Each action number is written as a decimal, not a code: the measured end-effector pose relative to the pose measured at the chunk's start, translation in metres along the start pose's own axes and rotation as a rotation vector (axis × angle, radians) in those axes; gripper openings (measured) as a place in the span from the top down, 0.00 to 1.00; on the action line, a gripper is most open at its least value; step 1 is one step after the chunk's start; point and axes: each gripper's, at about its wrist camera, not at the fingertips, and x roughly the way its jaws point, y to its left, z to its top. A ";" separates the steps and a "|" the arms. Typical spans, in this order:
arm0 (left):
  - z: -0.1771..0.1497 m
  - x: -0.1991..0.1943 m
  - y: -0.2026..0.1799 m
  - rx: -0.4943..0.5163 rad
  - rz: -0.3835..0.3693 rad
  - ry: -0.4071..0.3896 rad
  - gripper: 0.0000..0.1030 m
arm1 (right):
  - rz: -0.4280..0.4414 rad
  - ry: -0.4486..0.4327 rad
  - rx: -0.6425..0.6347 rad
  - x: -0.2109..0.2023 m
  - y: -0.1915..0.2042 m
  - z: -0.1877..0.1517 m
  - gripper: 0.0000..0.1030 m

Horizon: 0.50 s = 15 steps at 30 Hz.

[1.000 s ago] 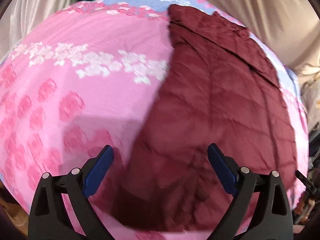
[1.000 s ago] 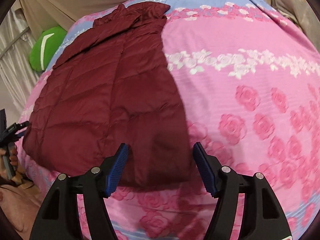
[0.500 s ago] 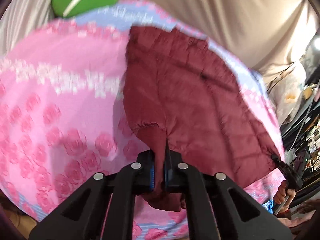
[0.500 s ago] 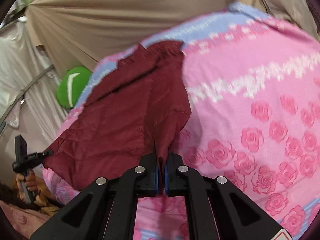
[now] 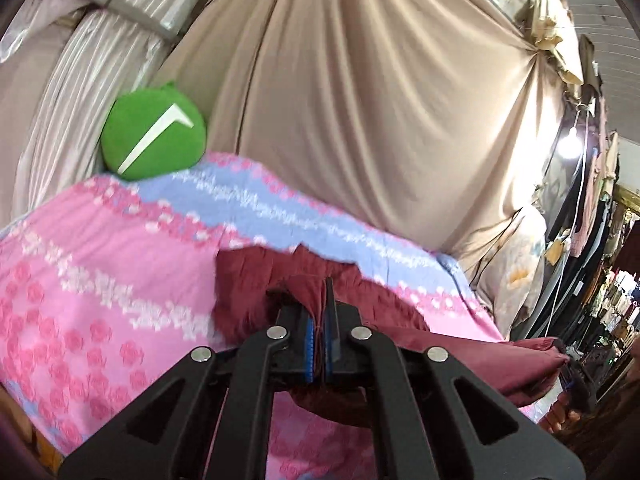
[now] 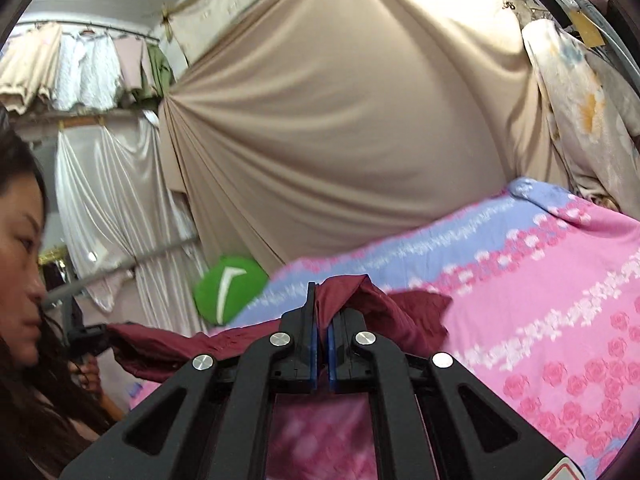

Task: Fold large clothes
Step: 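Grasp the hem with both grippers and lift it toward the collar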

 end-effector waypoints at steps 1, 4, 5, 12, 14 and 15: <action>0.006 0.009 -0.002 0.011 0.006 0.005 0.98 | 0.011 -0.010 0.000 0.005 0.000 0.007 0.97; 0.018 0.044 0.002 0.020 0.021 0.041 0.98 | 0.023 0.001 0.011 0.031 -0.007 0.021 0.97; 0.023 0.066 0.005 0.027 0.047 0.065 0.98 | 0.008 0.020 0.011 0.053 -0.014 0.027 0.97; 0.031 0.234 0.036 0.059 0.223 0.266 0.98 | -0.153 0.178 0.070 0.196 -0.072 0.025 0.97; 0.026 0.282 0.045 0.076 0.292 0.319 0.98 | -0.197 0.226 0.102 0.232 -0.093 0.019 0.97; 0.023 0.302 0.051 0.079 0.319 0.345 0.98 | -0.228 0.252 0.115 0.250 -0.104 0.015 0.97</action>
